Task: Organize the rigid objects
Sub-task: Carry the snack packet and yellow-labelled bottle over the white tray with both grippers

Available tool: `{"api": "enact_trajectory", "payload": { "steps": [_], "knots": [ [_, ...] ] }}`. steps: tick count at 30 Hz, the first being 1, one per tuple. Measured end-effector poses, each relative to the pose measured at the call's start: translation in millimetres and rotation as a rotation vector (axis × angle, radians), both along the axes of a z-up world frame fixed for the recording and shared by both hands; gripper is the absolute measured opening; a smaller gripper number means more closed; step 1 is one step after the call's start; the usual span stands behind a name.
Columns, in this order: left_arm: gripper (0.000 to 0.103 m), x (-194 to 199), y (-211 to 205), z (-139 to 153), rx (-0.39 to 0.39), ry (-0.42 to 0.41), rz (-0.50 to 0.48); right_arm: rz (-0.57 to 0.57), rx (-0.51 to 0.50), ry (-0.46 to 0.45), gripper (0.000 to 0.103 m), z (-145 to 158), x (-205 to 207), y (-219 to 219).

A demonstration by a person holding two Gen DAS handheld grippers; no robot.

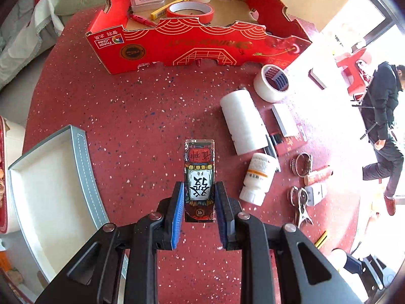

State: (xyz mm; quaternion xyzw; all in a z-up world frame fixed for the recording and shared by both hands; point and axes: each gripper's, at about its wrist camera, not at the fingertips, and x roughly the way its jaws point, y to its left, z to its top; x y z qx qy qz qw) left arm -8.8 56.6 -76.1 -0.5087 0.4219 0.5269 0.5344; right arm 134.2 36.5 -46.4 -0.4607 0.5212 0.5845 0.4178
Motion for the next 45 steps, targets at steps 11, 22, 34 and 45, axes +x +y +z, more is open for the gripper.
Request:
{"api": "enact_trajectory", "payload": {
  "steps": [11,22,34,45],
  "knots": [
    [0.025,-9.2,-82.5,60.8,0.026,-0.018,-0.099,0.013,0.004,-0.04,0.065,8.1,-4.0,-15.1],
    [0.026,-13.1,-96.1,78.4,0.043,-0.018,-0.098,0.069,0.04,-0.074,0.065,19.0,-22.9,-13.8],
    [0.025,-37.4,-94.0,88.6,0.094,-0.046,-0.056,0.135,0.065,-0.11,0.065,24.5,-38.1,-10.7],
    [0.025,-125.7,-114.2,97.9,0.129,0.003,0.171,0.361,0.104,-0.059,0.065,38.5,-132.5,2.5]
  ]
}}
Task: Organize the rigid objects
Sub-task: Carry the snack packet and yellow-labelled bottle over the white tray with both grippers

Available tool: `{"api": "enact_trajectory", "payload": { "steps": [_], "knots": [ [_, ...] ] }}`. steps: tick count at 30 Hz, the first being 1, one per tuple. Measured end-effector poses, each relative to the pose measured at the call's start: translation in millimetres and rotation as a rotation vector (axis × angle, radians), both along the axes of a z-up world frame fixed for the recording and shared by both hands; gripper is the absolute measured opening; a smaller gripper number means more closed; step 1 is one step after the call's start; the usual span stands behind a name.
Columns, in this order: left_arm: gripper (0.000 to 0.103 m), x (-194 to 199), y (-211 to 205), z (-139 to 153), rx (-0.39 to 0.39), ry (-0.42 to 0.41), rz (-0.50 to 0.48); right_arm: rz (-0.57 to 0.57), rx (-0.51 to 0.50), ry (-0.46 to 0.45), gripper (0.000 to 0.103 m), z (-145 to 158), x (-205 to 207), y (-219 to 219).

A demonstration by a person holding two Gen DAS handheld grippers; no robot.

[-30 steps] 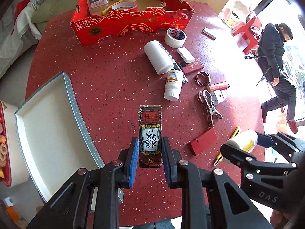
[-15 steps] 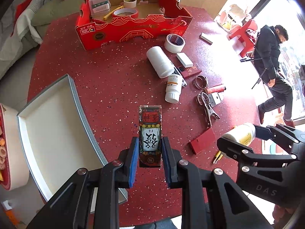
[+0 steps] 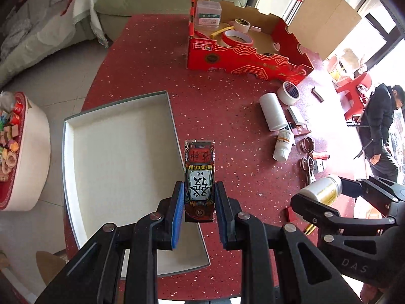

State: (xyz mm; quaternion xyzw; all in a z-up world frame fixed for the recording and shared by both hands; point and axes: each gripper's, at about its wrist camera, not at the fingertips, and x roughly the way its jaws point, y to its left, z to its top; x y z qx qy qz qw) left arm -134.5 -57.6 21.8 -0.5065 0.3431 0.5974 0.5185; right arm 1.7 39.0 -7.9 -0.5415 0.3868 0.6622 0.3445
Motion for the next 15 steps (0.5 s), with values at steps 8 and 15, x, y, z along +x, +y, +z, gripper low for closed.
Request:
{"api": "enact_trajectory", "payload": {
  "steps": [8,15],
  "knots": [
    [0.025,-79.2,-26.9,-9.1,-0.028,0.063,0.213,0.2,0.004,0.061,0.065,4.4,-95.5,-2.5],
    [0.025,-117.7,-39.3,-22.8,-0.041,0.087,0.315,0.305,0.018,0.052,0.065,-2.2,-146.1,0.1]
  ]
}}
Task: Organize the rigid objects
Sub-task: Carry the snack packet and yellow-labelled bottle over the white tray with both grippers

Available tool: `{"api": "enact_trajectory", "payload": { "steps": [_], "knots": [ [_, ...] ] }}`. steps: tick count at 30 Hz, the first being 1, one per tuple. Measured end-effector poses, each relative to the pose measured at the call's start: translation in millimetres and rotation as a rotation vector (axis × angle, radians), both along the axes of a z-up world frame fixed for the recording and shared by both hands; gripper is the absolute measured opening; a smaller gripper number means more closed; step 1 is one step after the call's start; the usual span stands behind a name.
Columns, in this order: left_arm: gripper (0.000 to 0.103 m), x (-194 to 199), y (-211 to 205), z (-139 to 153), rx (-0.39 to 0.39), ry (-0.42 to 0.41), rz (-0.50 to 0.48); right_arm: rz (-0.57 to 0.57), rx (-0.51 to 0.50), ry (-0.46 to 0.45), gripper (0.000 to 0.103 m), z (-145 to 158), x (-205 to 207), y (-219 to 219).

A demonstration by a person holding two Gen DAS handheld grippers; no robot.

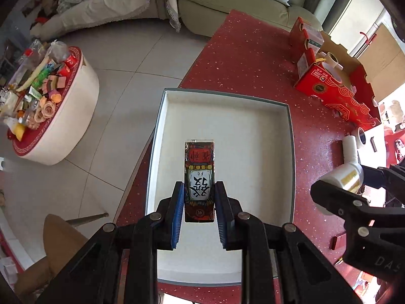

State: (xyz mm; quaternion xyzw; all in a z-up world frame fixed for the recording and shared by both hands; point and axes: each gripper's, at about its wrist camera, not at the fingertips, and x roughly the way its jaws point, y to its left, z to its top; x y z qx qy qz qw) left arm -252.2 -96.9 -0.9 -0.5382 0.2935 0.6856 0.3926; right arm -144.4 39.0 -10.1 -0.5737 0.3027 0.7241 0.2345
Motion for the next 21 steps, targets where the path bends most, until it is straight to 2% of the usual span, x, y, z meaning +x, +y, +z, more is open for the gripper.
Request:
{"api": "enact_trajectory", "payload": {
  "steps": [21],
  "knots": [
    [0.026,-15.6,31.9,-34.4,-0.023,-0.032,0.016,-0.013,-0.018,-0.042,0.065,-21.3,-40.4,34.5]
  ]
}}
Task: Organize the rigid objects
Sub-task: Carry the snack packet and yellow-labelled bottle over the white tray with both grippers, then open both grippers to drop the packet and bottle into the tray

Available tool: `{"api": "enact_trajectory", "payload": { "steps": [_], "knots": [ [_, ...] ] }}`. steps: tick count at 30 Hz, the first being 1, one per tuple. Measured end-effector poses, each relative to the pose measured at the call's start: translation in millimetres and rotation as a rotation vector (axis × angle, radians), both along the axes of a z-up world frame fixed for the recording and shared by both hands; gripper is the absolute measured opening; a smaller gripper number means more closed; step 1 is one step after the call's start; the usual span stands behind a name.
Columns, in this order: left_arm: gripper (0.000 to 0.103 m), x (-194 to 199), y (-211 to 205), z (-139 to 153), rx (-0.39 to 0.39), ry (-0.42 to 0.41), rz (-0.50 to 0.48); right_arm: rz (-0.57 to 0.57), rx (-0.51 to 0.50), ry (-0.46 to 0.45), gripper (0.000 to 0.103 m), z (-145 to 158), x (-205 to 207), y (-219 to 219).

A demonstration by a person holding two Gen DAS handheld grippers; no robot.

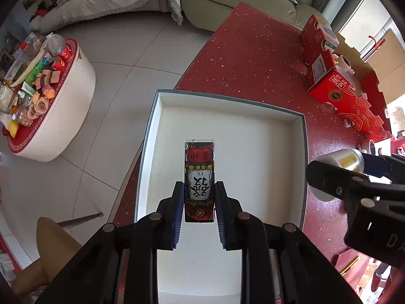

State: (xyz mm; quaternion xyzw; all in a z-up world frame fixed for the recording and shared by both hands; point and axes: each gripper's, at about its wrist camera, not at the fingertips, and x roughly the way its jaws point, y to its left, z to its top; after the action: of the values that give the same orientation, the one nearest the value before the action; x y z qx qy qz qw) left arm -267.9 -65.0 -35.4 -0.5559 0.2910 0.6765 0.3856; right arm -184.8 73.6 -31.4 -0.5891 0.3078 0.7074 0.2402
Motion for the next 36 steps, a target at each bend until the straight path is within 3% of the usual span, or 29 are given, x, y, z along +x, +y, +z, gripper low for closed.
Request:
{"api": "enact_trajectory", "payload": {
  "steps": [14,21,23,24,25,27,29,34,36],
  "knots": [
    [0.025,2.0,16.3,-23.2,-0.036,-0.012,0.002,0.007,-0.023,-0.033,0.065,-31.6,-17.8,8.3],
    [0.026,5.4,24.4,-40.6,-0.055,-0.056,0.052,0.031,-0.054,-0.027,0.065,-52.9,-27.2,10.5],
    [0.039,3.6,24.4,-45.1,-0.074,-0.058,0.04,0.038,-0.087,-0.025,0.066,-59.0,-27.2,12.1],
    [0.064,1.8,23.4,-47.2,-0.083,-0.059,0.041,0.039,-0.095,-0.023,0.073,-60.3,-25.9,13.2],
    [0.088,-0.5,21.9,-48.6,-0.085,-0.063,0.05,0.037,-0.091,-0.027,0.087,-60.1,-24.2,14.0],
    [0.092,-3.7,18.9,-47.9,-0.077,-0.057,0.061,0.025,-0.071,-0.009,0.094,-54.3,-18.9,15.1],
    [0.102,-4.9,17.4,-47.9,-0.08,-0.054,0.063,0.02,-0.054,-0.005,0.094,-47.3,-14.2,15.5],
    [0.103,3.9,15.5,-43.3,-0.079,-0.079,0.033,-0.015,-0.041,-0.006,0.095,-31.9,17.8,13.9],
    [0.102,12.7,13.8,-38.7,-0.082,-0.085,0.009,-0.056,-0.056,0.004,0.103,-28.5,43.9,11.7]
  ]
}}
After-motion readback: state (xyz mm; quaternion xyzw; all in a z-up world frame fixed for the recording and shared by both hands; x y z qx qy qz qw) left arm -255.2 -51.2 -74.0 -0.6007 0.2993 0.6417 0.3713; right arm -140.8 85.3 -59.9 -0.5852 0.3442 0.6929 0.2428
